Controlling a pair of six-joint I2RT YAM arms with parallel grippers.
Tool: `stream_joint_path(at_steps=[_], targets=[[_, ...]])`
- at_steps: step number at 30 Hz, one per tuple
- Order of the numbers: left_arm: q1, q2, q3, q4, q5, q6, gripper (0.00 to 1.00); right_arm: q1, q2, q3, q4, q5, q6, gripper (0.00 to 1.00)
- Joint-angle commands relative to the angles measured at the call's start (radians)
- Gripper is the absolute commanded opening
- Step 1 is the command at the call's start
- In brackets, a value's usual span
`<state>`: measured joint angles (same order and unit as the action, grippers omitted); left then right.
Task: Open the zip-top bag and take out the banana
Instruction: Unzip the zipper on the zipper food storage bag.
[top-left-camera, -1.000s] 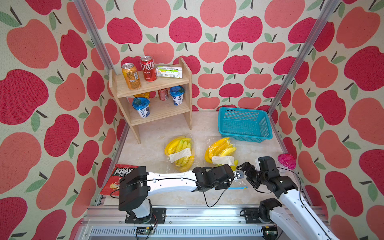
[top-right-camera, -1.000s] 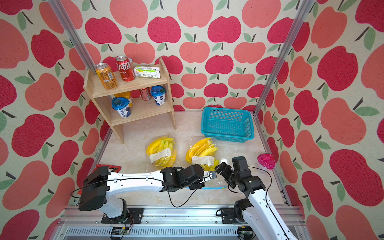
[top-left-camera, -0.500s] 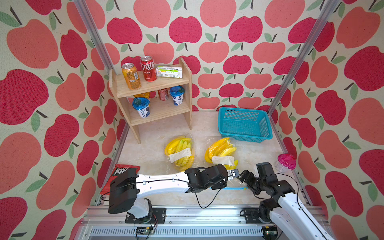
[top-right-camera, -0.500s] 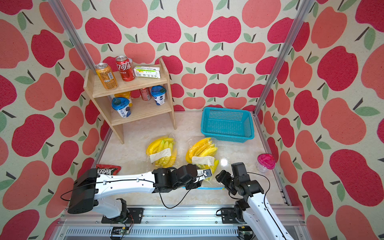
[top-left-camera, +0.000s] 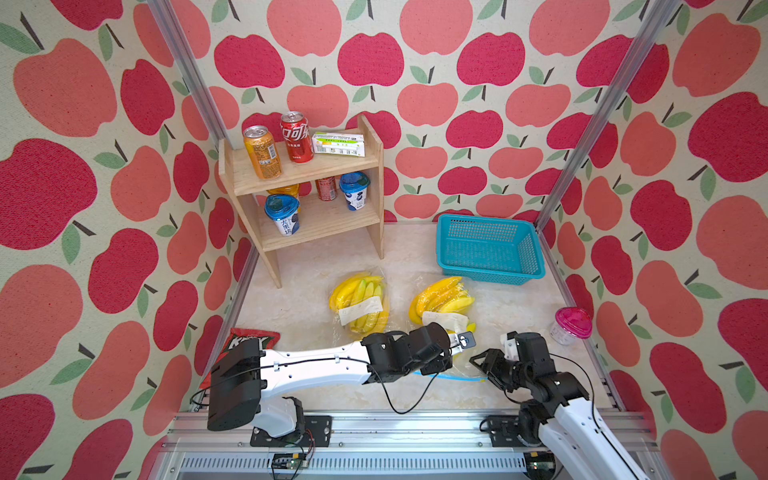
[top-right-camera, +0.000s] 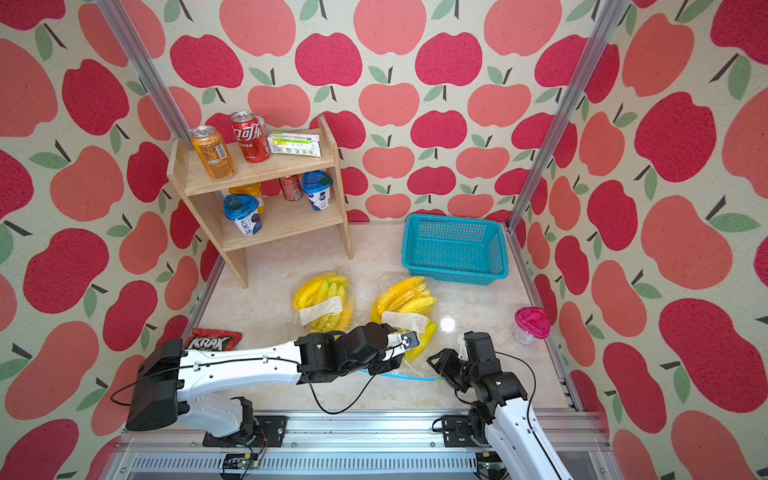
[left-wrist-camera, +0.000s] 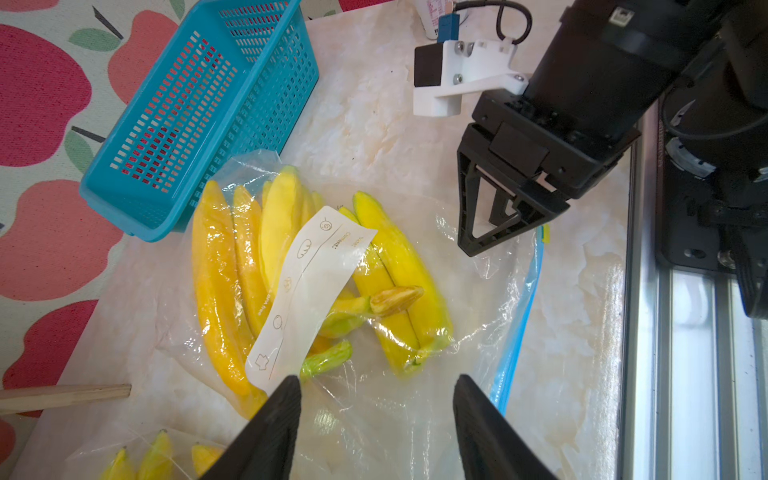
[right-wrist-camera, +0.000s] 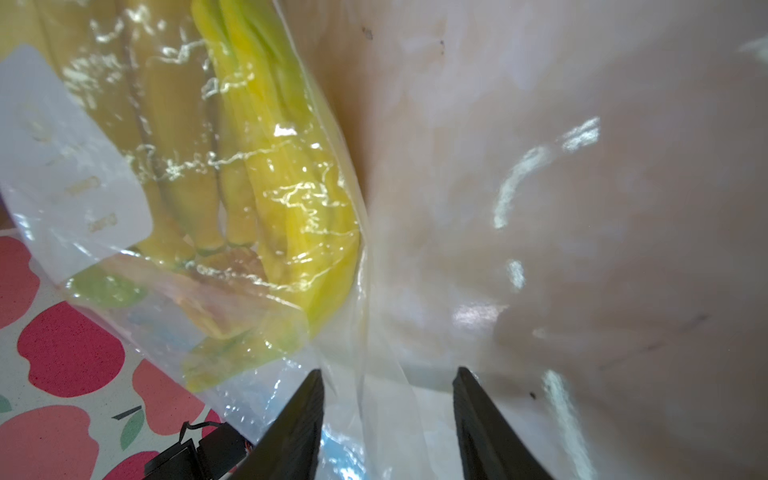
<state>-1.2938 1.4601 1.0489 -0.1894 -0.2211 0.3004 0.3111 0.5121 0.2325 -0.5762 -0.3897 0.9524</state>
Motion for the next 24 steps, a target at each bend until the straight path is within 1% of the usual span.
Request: stream_joint_path(at_steps=[1,3,8,10,13,15,17,18,19,21,22,23,24], targets=[[0.004,-0.007,0.000,-0.005,0.006,-0.028,0.62,-0.007,-0.013,0.017,0.047,-0.036,-0.003,0.44],[0.004,-0.003,0.002,-0.005,0.005,-0.030,0.62,-0.007,-0.013,0.021,0.070,-0.055,0.006,0.39],[0.004,-0.008,0.004,-0.005,-0.004,-0.027,0.62,-0.006,0.006,0.029,0.088,-0.164,0.042,0.33],[0.004,-0.009,0.006,-0.006,-0.008,-0.024,0.62,-0.006,-0.001,0.028,0.080,-0.196,0.055,0.28],[0.004,-0.004,0.008,-0.005,-0.011,-0.017,0.62,-0.004,-0.017,0.024,0.064,-0.216,0.056,0.26],[0.004,-0.005,0.008,-0.004,-0.012,-0.019,0.62,-0.004,-0.022,0.019,0.065,-0.228,0.064,0.22],[0.004,-0.007,0.007,-0.003,-0.016,-0.020,0.62,-0.004,-0.027,0.010,0.100,-0.250,0.089,0.15],[0.004,-0.009,0.007,-0.001,-0.018,-0.018,0.62,-0.001,-0.029,0.006,0.124,-0.253,0.100,0.14],[0.004,-0.009,0.007,0.000,-0.022,-0.018,0.62,0.004,-0.029,0.005,0.131,-0.245,0.097,0.16],[0.004,-0.011,0.007,-0.002,-0.027,-0.016,0.62,0.015,-0.005,0.016,0.085,-0.212,0.041,0.27],[0.004,-0.013,0.007,-0.007,-0.031,-0.015,0.62,0.017,0.008,0.027,0.037,-0.194,-0.001,0.33],[0.004,-0.015,0.007,-0.012,-0.033,-0.019,0.62,0.017,0.021,0.043,-0.028,-0.168,-0.047,0.42],[0.004,-0.018,0.004,-0.013,-0.031,-0.021,0.62,0.017,0.032,0.048,-0.075,-0.148,-0.084,0.47]])
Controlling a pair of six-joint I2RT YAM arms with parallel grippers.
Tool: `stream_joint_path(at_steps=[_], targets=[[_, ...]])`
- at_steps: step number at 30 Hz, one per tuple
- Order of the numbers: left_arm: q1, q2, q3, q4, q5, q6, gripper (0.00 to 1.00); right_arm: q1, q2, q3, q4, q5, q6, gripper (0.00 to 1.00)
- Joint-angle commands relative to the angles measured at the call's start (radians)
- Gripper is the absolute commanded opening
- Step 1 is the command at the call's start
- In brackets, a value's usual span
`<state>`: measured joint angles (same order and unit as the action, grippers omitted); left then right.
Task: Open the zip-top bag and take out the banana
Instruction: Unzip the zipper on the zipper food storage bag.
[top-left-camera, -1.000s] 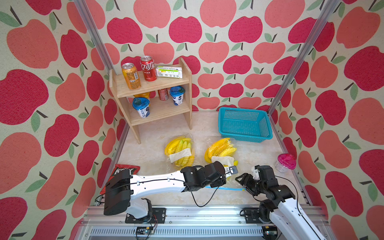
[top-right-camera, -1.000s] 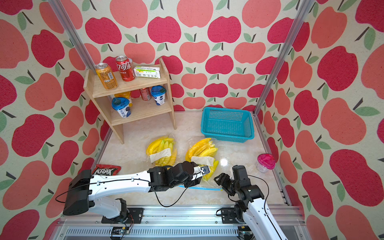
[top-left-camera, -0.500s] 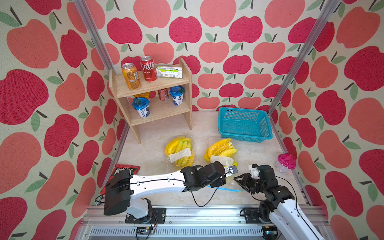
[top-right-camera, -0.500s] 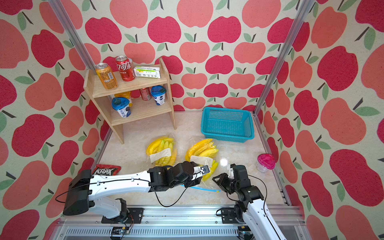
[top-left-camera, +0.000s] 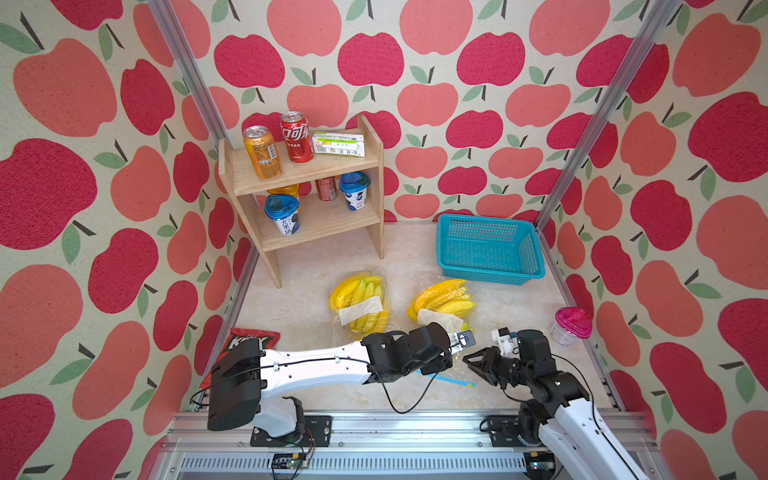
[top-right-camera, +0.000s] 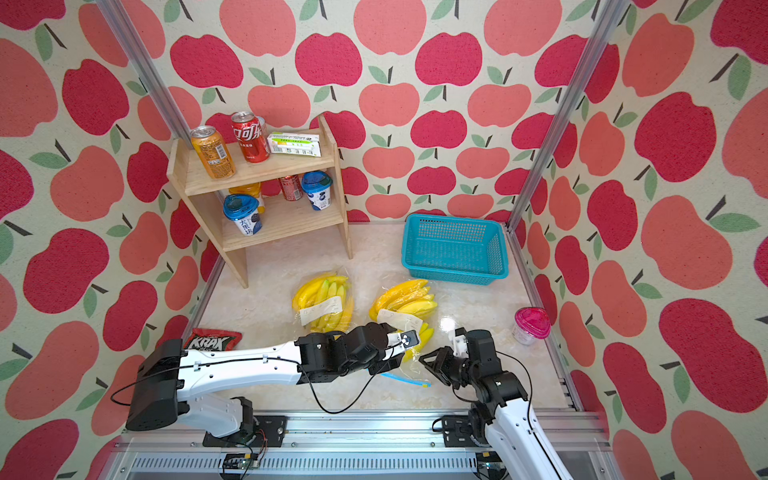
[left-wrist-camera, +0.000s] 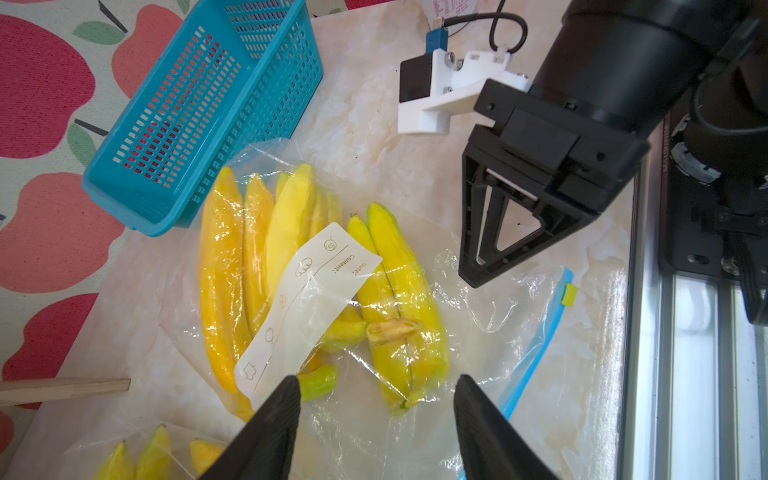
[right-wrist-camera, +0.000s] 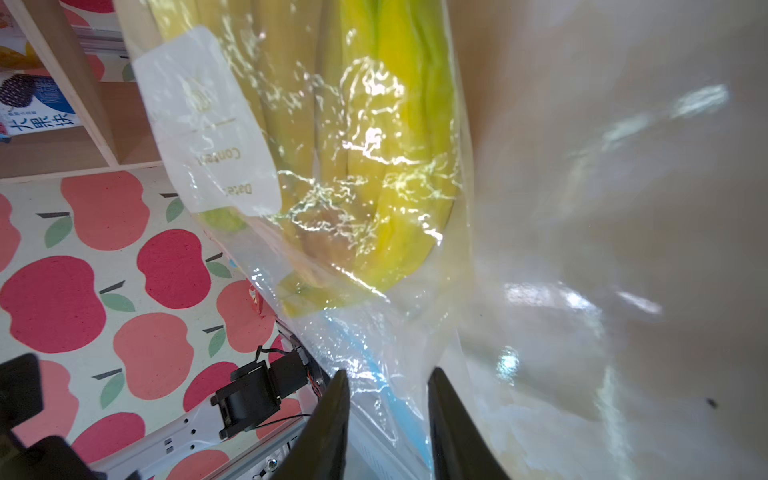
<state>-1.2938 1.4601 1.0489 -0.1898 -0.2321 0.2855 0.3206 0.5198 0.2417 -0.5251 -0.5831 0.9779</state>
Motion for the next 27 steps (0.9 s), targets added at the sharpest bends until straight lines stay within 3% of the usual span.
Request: stream_joint_path(at_steps=[1,9,18,27], targets=[[0.004,-0.021,-0.001,-0.010,-0.019,-0.008,0.62,0.008,0.028,0.035,-0.139,0.043,-0.125,0.49],[0.004,-0.021,-0.013,0.002,-0.007,-0.028,0.62,0.020,0.009,-0.086,0.021,-0.019,-0.079,0.51],[0.004,-0.014,-0.010,0.019,0.000,-0.043,0.62,0.054,-0.080,-0.141,0.127,-0.054,0.005,0.46],[0.003,-0.017,-0.014,0.021,-0.007,-0.058,0.62,0.135,0.138,-0.102,0.234,-0.039,-0.013,0.38]])
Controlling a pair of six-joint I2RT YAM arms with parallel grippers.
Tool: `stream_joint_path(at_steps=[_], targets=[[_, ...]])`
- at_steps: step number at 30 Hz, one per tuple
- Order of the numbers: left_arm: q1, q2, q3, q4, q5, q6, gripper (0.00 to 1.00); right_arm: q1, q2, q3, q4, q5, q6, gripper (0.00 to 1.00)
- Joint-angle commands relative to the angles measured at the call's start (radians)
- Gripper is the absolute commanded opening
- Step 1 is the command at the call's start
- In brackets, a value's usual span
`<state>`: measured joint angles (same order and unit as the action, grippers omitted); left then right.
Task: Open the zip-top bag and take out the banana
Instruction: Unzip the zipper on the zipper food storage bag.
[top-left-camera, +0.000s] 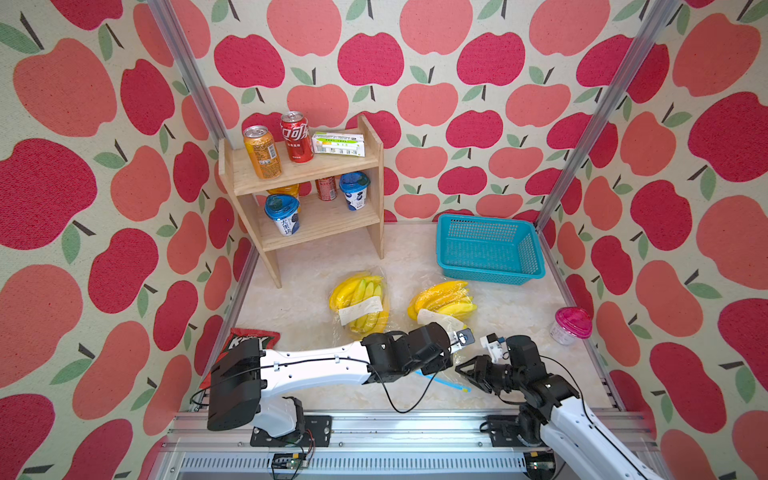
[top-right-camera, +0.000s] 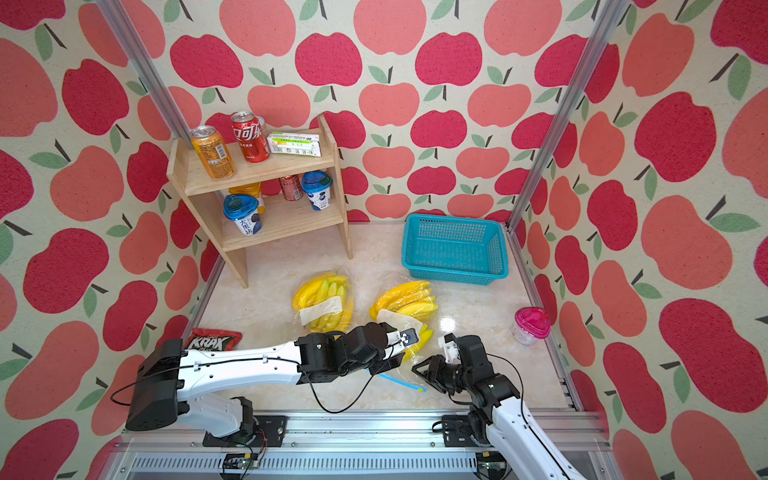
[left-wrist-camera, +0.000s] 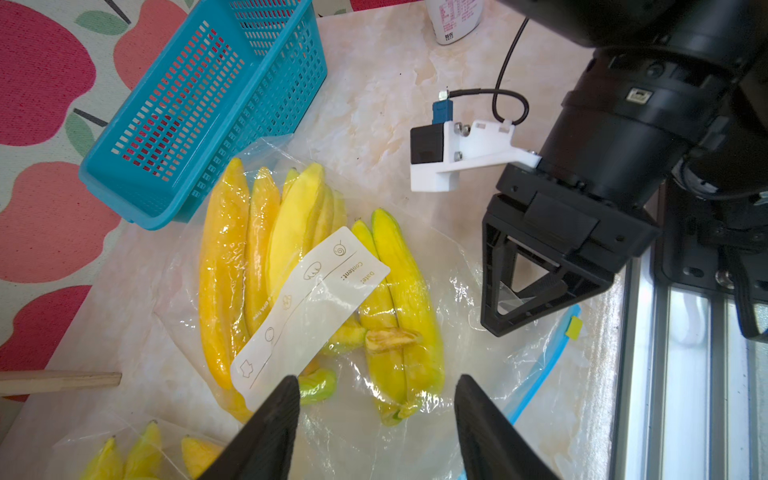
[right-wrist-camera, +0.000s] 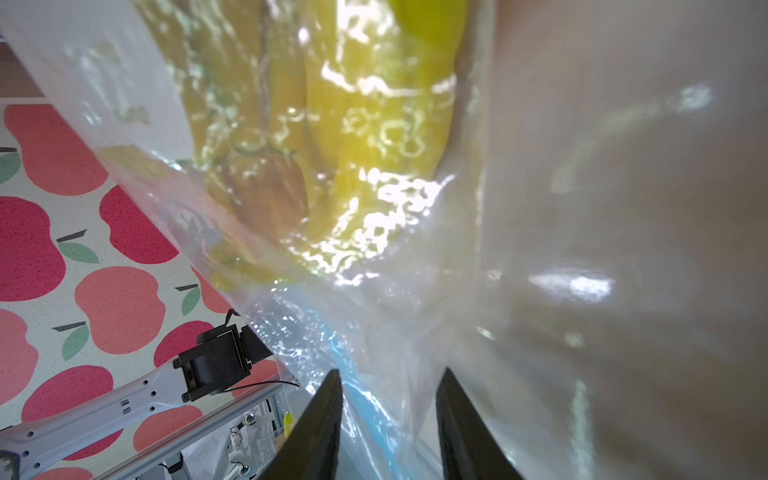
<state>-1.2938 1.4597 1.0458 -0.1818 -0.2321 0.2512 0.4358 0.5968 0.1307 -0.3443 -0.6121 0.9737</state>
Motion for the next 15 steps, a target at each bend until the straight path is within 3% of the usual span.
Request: stream_joint_path(at_steps=[1,5,8,15], targets=[[0.003,-0.019,-0.013,0.013,-0.010,-0.027,0.62,0.029,0.099,0.021,0.066,-0.002,-0.015,0.37],[0.003,-0.026,-0.017,0.012,-0.013,-0.033,0.62,0.038,0.206,0.066,0.080,0.006,-0.029,0.23],[0.003,-0.042,-0.026,0.018,-0.018,-0.030,0.62,0.041,0.213,0.085,0.105,0.001,0.010,0.00],[0.003,-0.093,-0.045,0.037,0.000,0.063,0.62,0.042,0.098,0.276,-0.009,0.034,0.132,0.00]])
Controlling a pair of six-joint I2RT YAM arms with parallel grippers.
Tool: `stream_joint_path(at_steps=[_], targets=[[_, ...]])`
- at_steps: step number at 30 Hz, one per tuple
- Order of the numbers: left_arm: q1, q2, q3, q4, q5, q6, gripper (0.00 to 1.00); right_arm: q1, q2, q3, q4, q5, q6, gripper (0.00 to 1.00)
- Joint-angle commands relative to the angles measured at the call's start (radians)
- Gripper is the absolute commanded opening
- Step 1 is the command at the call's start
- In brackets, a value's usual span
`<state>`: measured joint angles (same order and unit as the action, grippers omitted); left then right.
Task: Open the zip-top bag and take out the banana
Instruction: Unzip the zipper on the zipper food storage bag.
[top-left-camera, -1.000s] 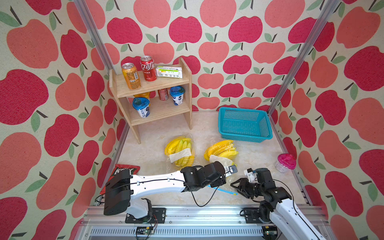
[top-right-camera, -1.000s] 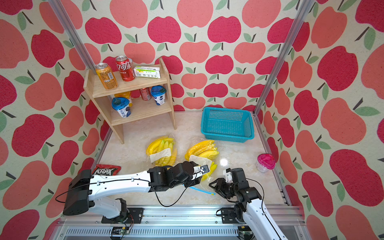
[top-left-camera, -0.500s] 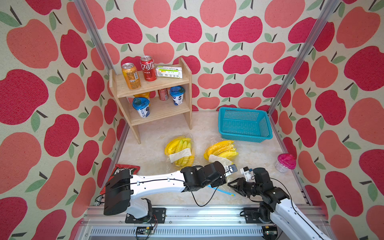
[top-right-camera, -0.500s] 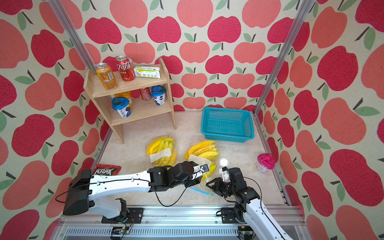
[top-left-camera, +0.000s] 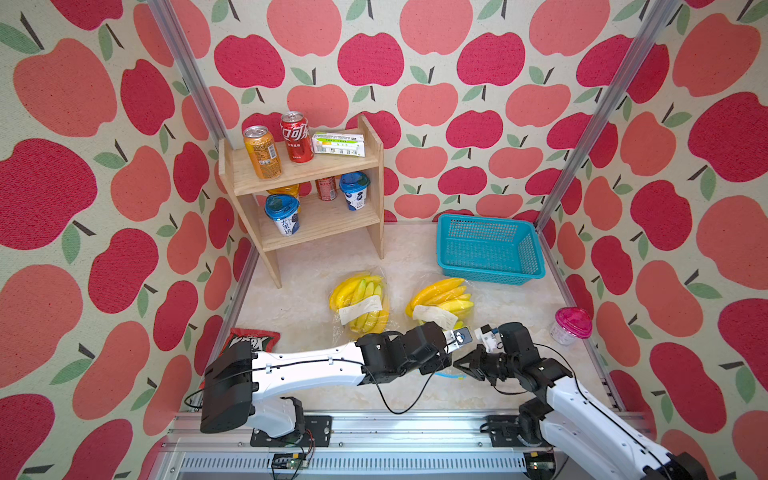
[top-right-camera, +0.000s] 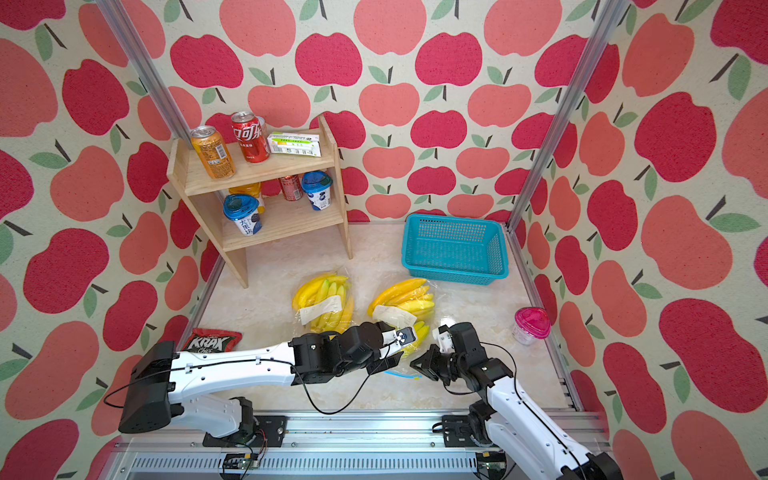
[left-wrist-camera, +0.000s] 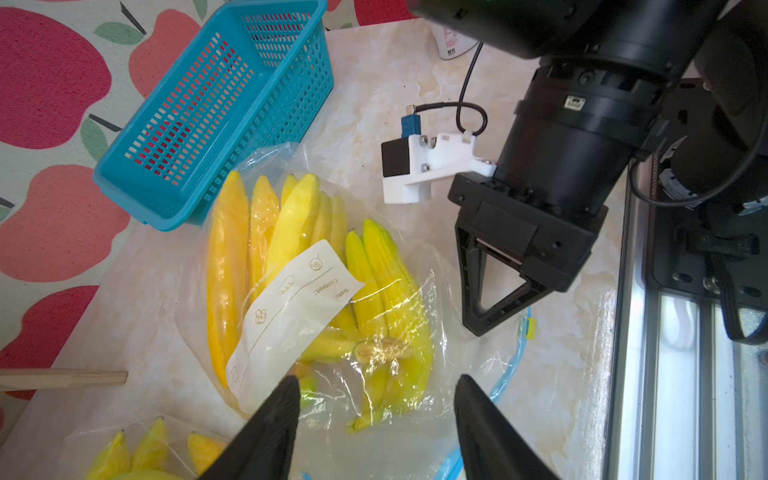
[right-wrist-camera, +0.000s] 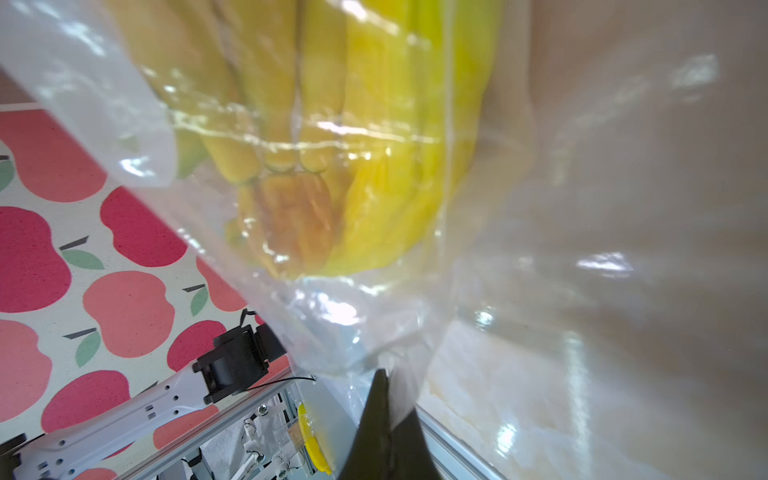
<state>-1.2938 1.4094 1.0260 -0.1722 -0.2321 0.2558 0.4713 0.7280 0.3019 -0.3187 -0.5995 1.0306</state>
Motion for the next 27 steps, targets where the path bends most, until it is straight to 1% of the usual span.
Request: stream_joint_path(at_steps=[1,3,5,7,8,11,12,16,19,21,25,27], targets=[[0.002,-0.059,-0.036,0.041,0.007,0.092,0.63,0.007,-0.025,0.134,-0.048,0.023,0.095,0.00],[0.001,-0.115,-0.070,0.080,0.056,0.215,0.65,0.007,0.008,0.183,-0.054,0.026,0.157,0.00],[0.000,-0.173,-0.098,0.096,0.120,0.322,0.67,0.006,0.039,0.203,-0.019,0.032,0.241,0.00],[-0.001,-0.211,-0.107,0.067,0.178,0.389,0.67,0.007,0.065,0.222,0.005,0.042,0.310,0.00],[-0.002,-0.224,-0.110,0.044,0.194,0.410,0.68,0.007,0.078,0.245,-0.001,0.042,0.319,0.00],[-0.009,-0.221,-0.113,0.023,0.171,0.426,0.68,0.007,0.106,0.333,-0.129,0.066,0.307,0.00],[-0.012,-0.209,-0.109,0.025,0.173,0.427,0.67,0.007,0.100,0.350,-0.156,0.080,0.322,0.00],[-0.023,-0.109,-0.067,0.022,0.256,0.437,0.65,0.005,0.046,0.355,-0.172,0.136,0.430,0.00],[-0.027,-0.026,-0.030,0.019,0.214,0.445,0.62,0.007,0.028,0.349,-0.163,0.146,0.481,0.00],[-0.027,-0.001,-0.027,0.061,0.168,0.443,0.59,0.008,0.023,0.343,-0.146,0.144,0.511,0.00],[-0.027,0.026,-0.020,0.125,0.160,0.426,0.51,0.011,0.017,0.344,-0.139,0.168,0.547,0.00],[-0.027,0.055,-0.016,0.169,0.059,0.413,0.50,0.012,0.023,0.345,-0.126,0.156,0.549,0.00]])
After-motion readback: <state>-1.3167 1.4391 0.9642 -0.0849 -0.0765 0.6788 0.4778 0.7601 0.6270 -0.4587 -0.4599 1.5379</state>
